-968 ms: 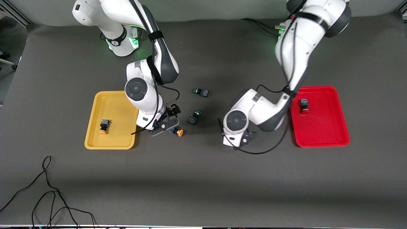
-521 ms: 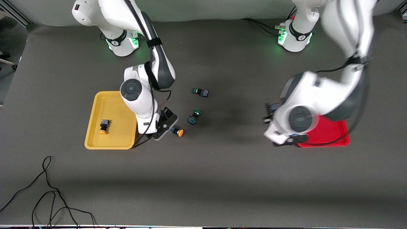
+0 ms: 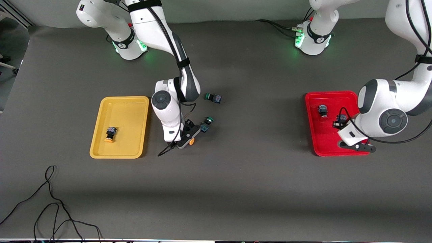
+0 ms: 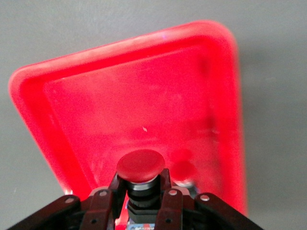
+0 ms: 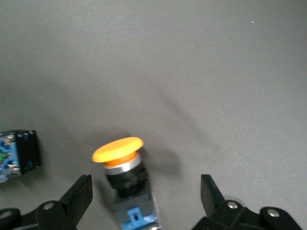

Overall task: Place red and yellow buttons in trays
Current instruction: 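Carry the yellow button to the yellow tray while the left gripper carries red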

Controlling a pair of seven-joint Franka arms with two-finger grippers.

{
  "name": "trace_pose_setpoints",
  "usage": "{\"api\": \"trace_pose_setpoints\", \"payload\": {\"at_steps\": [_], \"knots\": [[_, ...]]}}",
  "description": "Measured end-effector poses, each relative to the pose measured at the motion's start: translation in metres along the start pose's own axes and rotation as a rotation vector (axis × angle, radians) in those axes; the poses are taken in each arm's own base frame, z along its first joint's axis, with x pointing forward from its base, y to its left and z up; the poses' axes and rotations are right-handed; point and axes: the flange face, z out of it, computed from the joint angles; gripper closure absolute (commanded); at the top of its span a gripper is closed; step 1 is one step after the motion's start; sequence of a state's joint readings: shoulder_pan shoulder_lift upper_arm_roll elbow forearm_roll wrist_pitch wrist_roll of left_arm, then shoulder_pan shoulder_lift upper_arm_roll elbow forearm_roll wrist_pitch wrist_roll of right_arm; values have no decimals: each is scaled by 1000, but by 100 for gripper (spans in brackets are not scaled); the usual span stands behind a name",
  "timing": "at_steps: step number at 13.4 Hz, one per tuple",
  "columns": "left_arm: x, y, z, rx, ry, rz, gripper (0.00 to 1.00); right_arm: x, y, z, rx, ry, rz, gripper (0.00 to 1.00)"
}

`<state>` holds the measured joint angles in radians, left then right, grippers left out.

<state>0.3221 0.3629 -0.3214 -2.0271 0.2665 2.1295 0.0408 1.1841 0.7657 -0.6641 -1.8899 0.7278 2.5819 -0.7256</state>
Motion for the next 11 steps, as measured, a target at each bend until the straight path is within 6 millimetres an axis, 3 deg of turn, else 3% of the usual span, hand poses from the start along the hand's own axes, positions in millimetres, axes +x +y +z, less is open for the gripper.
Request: {"api": "trace_pose_setpoints", "payload": {"at_steps": [1, 3, 4, 5, 7, 9, 11], "knots": [[-7, -11, 24, 1, 18, 20, 100, 0, 6, -1, -1, 3, 7, 79], [-10, -25, 54, -4, 49, 41, 100, 0, 12, -2, 5, 8, 25, 92], [-9, -28, 63, -8, 55, 47, 86, 0, 12, -3, 13, 12, 36, 92], [-8, -28, 68, -11, 55, 50, 1, 0, 11, -3, 26, 16, 50, 97], [-6, -25, 68, -12, 58, 56, 0, 2, 9, -5, 57, 13, 87, 100], [-7, -25, 56, -2, 44, 59, 0, 4, 6, -10, 96, -5, 177, 100], [-10, -18, 15, 24, 26, 62, 0, 10, 12, -35, 170, -58, 320, 100]]}}
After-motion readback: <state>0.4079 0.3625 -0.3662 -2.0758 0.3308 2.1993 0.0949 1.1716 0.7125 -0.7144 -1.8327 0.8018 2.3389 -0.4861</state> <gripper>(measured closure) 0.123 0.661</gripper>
